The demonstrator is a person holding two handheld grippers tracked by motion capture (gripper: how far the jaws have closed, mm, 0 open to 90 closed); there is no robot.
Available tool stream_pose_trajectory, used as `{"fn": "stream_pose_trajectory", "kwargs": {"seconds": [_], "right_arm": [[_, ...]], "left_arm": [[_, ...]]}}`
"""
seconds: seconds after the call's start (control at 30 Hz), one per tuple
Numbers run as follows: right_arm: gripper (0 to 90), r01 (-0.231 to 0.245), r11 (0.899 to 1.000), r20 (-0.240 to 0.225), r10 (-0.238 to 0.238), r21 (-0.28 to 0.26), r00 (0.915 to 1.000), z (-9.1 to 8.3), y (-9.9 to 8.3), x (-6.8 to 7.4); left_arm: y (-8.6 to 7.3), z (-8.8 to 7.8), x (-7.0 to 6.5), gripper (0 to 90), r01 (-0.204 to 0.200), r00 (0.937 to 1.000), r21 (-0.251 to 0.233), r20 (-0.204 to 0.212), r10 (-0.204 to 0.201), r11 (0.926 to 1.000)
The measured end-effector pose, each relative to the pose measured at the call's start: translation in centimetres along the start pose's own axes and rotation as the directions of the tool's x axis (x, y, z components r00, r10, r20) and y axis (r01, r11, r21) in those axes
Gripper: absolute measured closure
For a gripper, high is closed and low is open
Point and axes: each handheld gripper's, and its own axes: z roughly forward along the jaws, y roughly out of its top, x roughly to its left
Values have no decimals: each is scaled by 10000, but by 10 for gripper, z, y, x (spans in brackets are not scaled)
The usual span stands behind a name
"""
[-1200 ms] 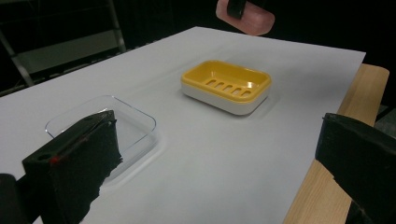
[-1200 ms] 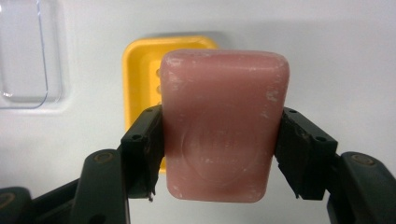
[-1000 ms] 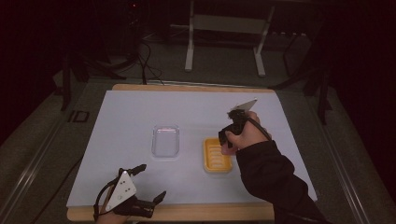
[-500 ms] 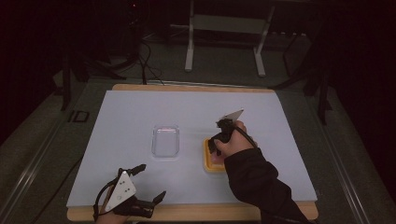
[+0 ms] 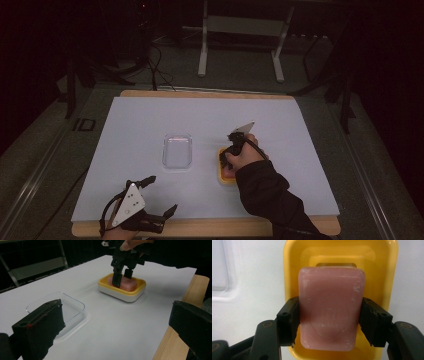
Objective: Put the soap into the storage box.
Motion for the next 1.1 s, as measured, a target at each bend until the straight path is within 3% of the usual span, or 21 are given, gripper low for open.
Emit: {"fn": "stream_pose_trajectory", "kwargs": {"seconds": [0.2,0.33,0.63,0.8,0.87,1.03,1.07,1.1], "right_arm": [[375,47,10000,113,-46,-88,9999,3,3,0],[372,330,9993,334,-323,-200,9989,4,4,1],[366,315,9993,177,-311,-180,9994,1,5,1],[326,567,9973,112,-562,-477,9984,-7,4,2],[312,964,9916,18,-966,-866,9953,-15,3,4],[320,1291,9849,-18,-1302,-1156,9915,-28,0,4],[324,1762,9730,11,-1780,-1492,9840,-34,-3,3],[327,1831,9704,-20,-1857,-1576,9826,-37,-4,3]], "left_arm": [[0,0,0,3,4,10000,-5,-2,-4,10000],[0,0,0,3,-11,10000,15,-13,11,10000],[0,0,0,3,-16,10000,29,-13,16,10000],[0,1,0,3,-1,10000,35,-3,1,10000],[0,1,0,3,-8,10000,53,-3,8,10000],[0,1,0,3,3,10000,46,19,-3,10000],[0,1,0,3,-24,10000,66,16,24,10000],[0,1,0,3,-24,10000,66,16,24,10000]]}}
